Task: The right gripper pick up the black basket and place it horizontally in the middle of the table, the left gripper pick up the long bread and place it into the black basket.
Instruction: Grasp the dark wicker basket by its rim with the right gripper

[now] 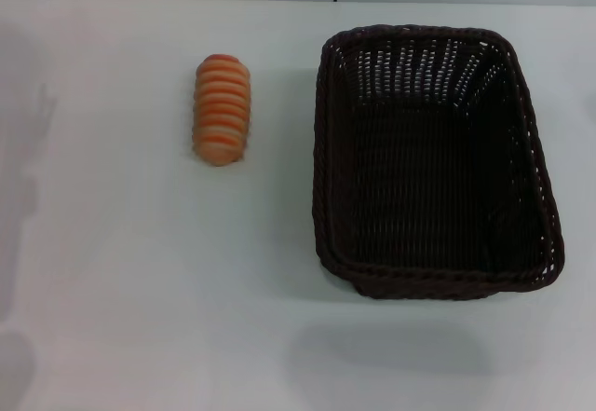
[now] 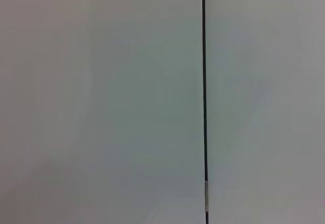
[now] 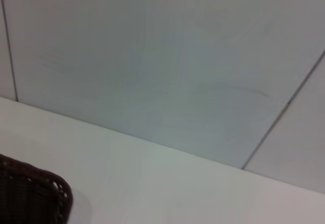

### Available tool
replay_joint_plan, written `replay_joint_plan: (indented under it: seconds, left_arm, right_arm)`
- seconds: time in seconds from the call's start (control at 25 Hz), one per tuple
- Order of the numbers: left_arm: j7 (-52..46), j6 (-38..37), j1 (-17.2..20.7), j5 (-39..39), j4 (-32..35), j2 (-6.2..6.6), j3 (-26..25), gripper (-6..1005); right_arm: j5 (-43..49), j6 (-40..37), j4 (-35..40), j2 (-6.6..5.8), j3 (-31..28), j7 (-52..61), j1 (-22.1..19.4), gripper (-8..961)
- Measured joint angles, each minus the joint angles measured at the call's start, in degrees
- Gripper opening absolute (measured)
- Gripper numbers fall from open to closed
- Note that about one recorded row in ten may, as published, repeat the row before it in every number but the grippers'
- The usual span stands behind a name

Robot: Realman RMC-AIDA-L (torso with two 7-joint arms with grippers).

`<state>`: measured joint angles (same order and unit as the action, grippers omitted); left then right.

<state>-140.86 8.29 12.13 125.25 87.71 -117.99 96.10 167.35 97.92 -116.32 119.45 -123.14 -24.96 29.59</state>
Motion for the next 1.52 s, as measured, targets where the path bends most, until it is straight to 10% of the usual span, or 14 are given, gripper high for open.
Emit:
replay_joint_plan:
  seconds: [0.84,1.52]
  left_arm:
    - [0.36,4.32,-1.88,1.21,-1.71,-0.24,4.82,860]
    - [-2.96,2.99,-2.87,2.13,-3.06,2.4,4.61,861]
  right_arm:
    - [-1.51,-8.97,6.09,-0.26,16.25,16.52,-4.98,407]
    - [-1.34,-10.08,4.18,-0.41,27.54,29.29,-5.39,395]
